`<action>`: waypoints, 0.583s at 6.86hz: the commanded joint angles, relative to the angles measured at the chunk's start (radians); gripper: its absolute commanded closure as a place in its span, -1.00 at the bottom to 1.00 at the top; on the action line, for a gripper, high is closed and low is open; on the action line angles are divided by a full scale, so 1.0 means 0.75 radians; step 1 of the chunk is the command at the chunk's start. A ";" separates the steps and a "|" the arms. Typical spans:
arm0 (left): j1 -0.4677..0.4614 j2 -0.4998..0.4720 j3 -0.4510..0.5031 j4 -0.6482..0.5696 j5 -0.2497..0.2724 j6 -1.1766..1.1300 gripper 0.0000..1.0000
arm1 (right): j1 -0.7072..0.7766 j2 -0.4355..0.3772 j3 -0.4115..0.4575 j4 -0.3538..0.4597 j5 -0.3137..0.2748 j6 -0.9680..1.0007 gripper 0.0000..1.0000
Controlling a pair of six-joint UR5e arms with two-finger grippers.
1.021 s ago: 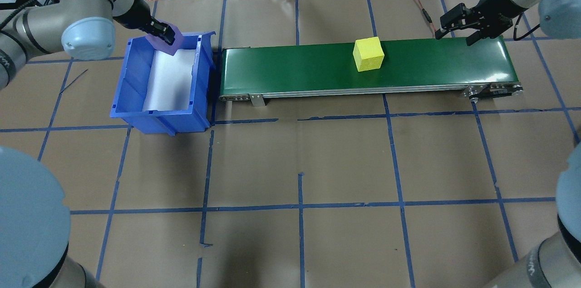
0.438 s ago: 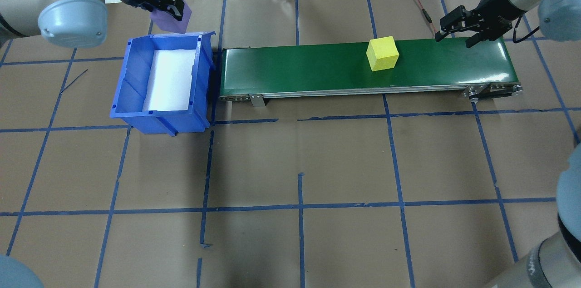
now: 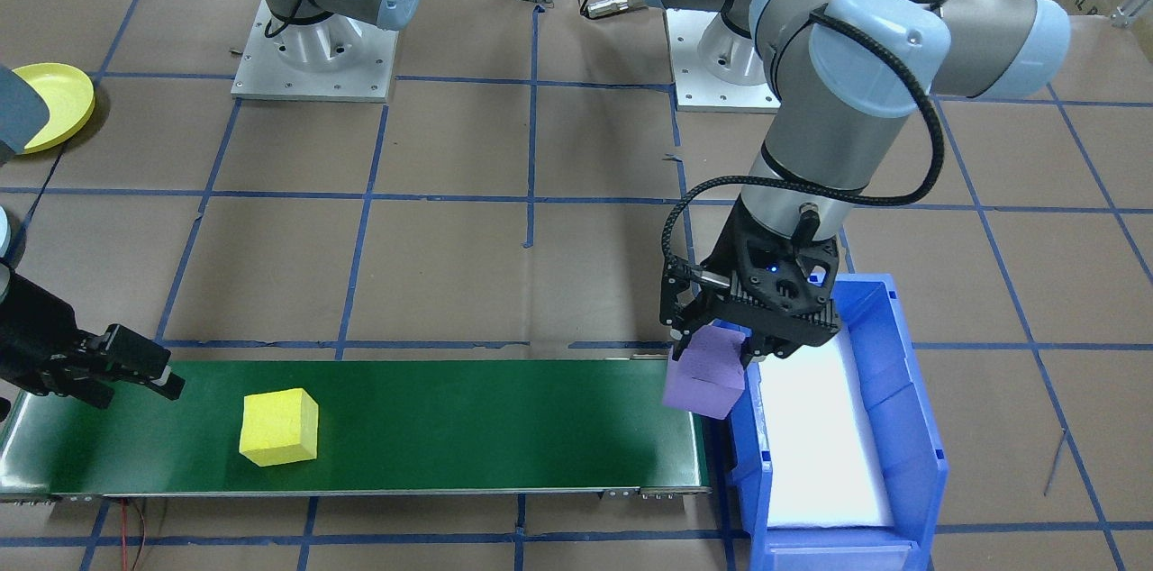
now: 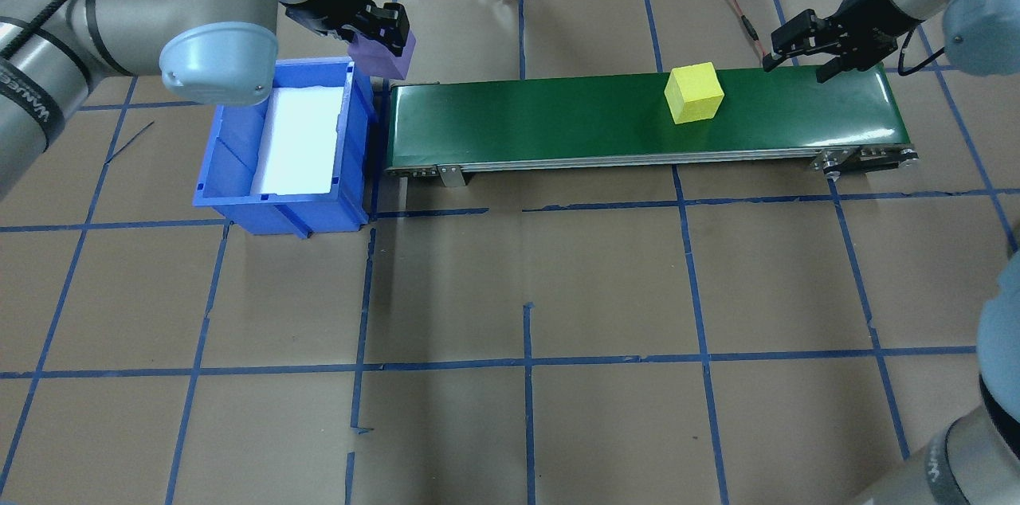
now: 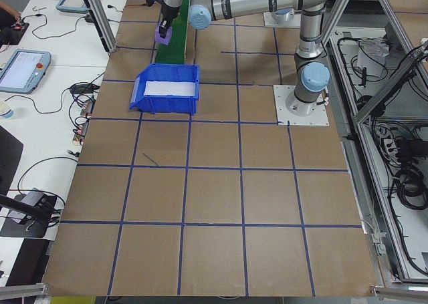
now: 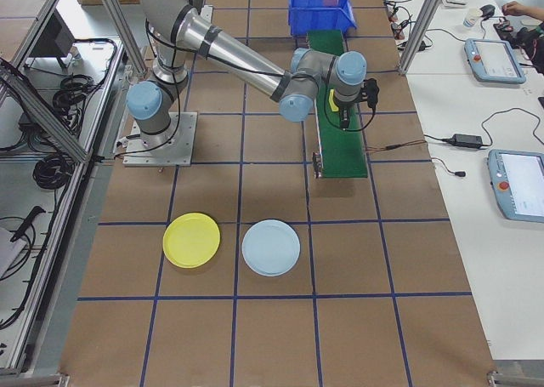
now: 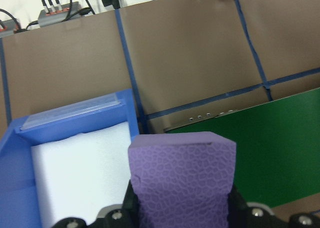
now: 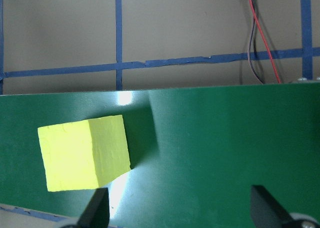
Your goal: Move block left to right into plate
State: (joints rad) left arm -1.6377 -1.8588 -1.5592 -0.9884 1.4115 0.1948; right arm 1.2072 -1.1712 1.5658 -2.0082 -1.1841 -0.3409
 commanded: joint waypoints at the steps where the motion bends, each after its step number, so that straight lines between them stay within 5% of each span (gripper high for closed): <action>1: -0.017 -0.043 -0.044 0.035 -0.147 0.065 -0.08 | 0.000 0.011 0.000 -0.130 0.030 -0.008 -1.00; 4: -0.017 -0.139 -0.042 0.094 -0.066 0.129 -0.08 | 0.000 0.017 0.043 -0.143 0.112 -0.034 -1.00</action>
State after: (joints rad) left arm -1.6504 -1.9243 -1.5912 -0.9493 1.3245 0.2852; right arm 1.2072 -1.1605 1.5798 -2.1119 -1.1313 -0.3606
